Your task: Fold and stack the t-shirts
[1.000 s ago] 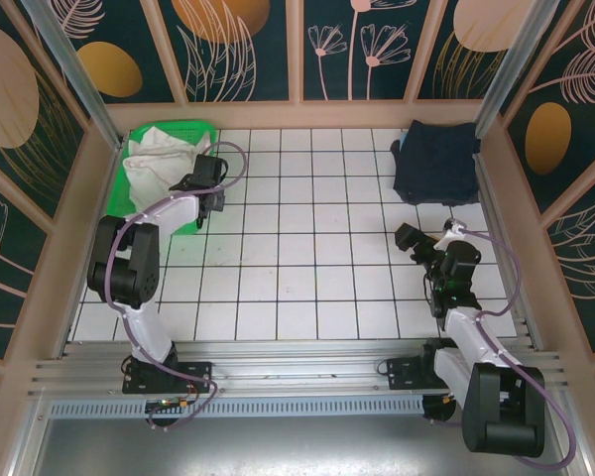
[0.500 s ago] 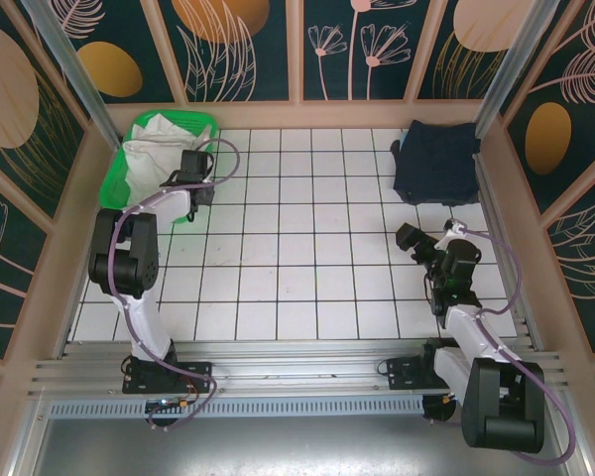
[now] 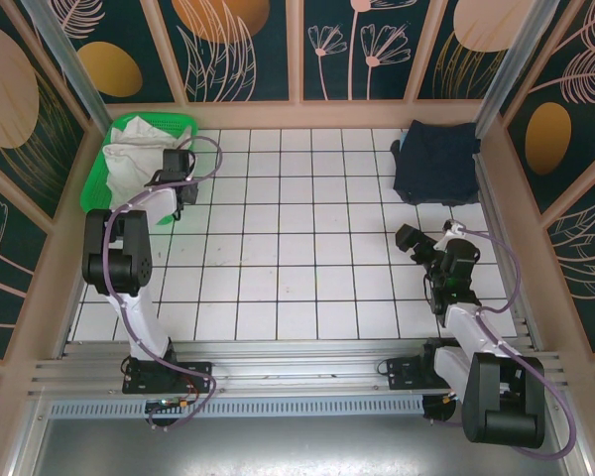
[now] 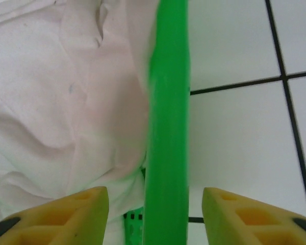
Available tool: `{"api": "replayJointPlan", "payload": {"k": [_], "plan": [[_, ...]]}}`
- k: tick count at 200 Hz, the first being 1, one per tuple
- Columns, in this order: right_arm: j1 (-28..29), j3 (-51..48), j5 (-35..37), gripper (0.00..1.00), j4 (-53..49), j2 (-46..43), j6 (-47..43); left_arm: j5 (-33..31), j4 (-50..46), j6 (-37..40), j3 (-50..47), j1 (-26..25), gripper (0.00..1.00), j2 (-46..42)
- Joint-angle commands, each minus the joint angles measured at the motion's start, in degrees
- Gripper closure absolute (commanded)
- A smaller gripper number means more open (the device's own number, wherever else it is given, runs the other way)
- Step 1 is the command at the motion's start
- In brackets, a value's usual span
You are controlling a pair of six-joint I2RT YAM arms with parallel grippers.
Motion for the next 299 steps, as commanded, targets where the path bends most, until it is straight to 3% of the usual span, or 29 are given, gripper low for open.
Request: {"api": "replayJointPlan", "payload": {"k": [1, 19, 43, 79, 134, 153, 189, 270, 299], "plan": [[-0.5, 2.6, 0.4, 0.01, -0.6, 0.6, -0.2, 5.4, -1.7, -6.4, 3.9, 0.3, 0.46, -2.7], [-0.5, 2.8, 0.4, 0.01, -1.0, 0.6, -0.2, 8.6, -2.3, -10.3, 5.4, 0.4, 0.45, -4.3], [-0.5, 2.8, 0.3, 0.01, -0.8, 0.6, -0.2, 8.1, -1.8, -15.6, 8.5, 0.3, 0.4, -4.7], [-0.6, 3.4, -1.1, 0.01, -2.4, -0.4, -0.6, 3.7, -12.7, -19.1, 23.2, 0.4, 0.51, 6.1], [-1.0, 2.3, -3.2, 0.01, -2.1, -3.2, -0.3, 3.6, -13.5, -20.5, 29.6, 0.4, 0.54, 14.1], [-1.0, 2.5, -3.8, 0.01, -2.7, -3.1, -0.3, 0.8, -16.5, -20.4, 32.1, 0.4, 0.55, 16.5], [-1.1, 2.3, -4.4, 0.01, -2.0, -3.0, 0.0, 1.0, -14.5, -19.7, 29.6, 0.5, 0.61, 16.3], [-1.5, 1.9, -4.0, 0.01, -1.7, -3.6, 0.3, -2.4, -14.4, -18.0, 30.1, 0.4, 0.52, 13.9], [-1.4, 1.6, -4.5, 0.01, -1.0, -3.8, 0.4, -2.9, -14.5, -17.9, 30.7, 0.5, 0.57, 13.6]]}}
